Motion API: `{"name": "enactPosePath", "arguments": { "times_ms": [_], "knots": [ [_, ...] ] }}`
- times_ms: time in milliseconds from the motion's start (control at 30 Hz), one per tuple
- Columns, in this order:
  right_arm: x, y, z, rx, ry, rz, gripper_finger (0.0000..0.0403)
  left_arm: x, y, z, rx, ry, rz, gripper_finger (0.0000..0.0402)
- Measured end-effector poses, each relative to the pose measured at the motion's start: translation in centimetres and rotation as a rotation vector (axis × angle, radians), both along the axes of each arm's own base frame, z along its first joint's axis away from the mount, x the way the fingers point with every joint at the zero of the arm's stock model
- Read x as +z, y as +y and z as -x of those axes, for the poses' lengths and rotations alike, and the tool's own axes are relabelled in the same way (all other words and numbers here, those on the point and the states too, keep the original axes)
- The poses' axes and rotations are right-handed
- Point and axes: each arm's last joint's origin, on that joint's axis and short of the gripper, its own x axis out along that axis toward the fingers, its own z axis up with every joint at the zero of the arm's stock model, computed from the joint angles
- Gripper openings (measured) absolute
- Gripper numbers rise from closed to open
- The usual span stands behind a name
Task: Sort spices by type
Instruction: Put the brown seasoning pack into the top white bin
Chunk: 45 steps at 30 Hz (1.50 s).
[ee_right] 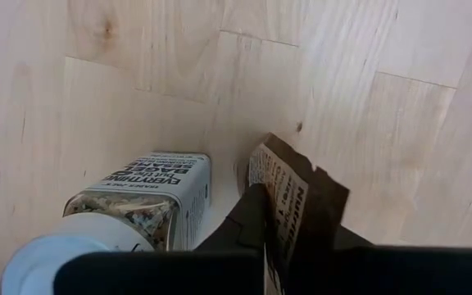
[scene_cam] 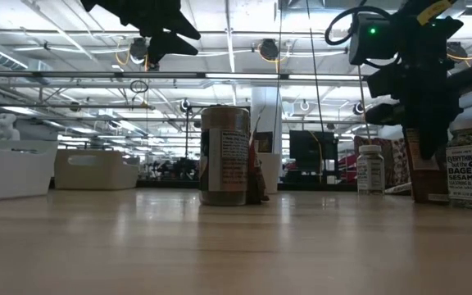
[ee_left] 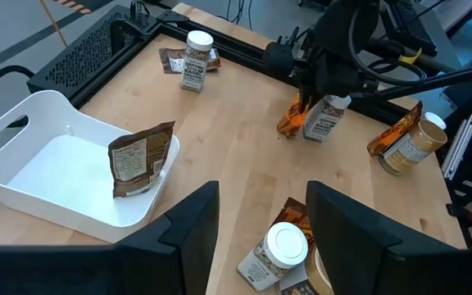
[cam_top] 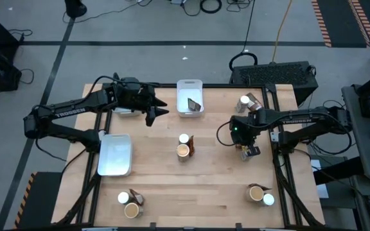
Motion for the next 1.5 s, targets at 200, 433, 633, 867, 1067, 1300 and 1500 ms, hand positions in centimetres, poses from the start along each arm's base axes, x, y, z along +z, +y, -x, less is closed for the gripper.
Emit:
{"name": "enactPosePath", "arguments": {
  "times_ms": [200,433,633,867,1067,1300,1500],
  "knots": [
    [0.0,0.0,0.0,0.000,-0.001,0.000,0.0001,0.0,0.0,0.0,0.000,0.000,0.001,0.0189],
    [1.5,-0.1,-1.0,-0.015,-0.075,0.008,0.0000,0.0,0.0,0.0,0.001,0.000,0.001,0.0189],
    [4.2,-0.4,-2.3,-0.030,-0.177,0.033,0.0000,0.0,0.0,0.0,0.000,0.000,0.001,0.0189],
    [7.9,-0.9,-3.4,-0.070,-0.294,0.111,0.0000,0.0,0.0,0.0,0.000,0.000,0.000,0.0189],
    [9.1,-1.6,-4.3,-0.095,-0.331,0.118,0.0000,0.0,0.0,0.0,0.000,0.000,0.000,0.0189],
    [8.4,-2.0,-6.2,-0.119,-0.392,0.114,0.0013,0.0,0.0,0.0,0.000,0.001,0.001,0.0189],
    [6.8,-2.1,-7.6,-0.080,-0.344,0.111,0.0091,-0.1,0.0,0.0,0.000,0.006,0.003,0.0189]
  ]
}}
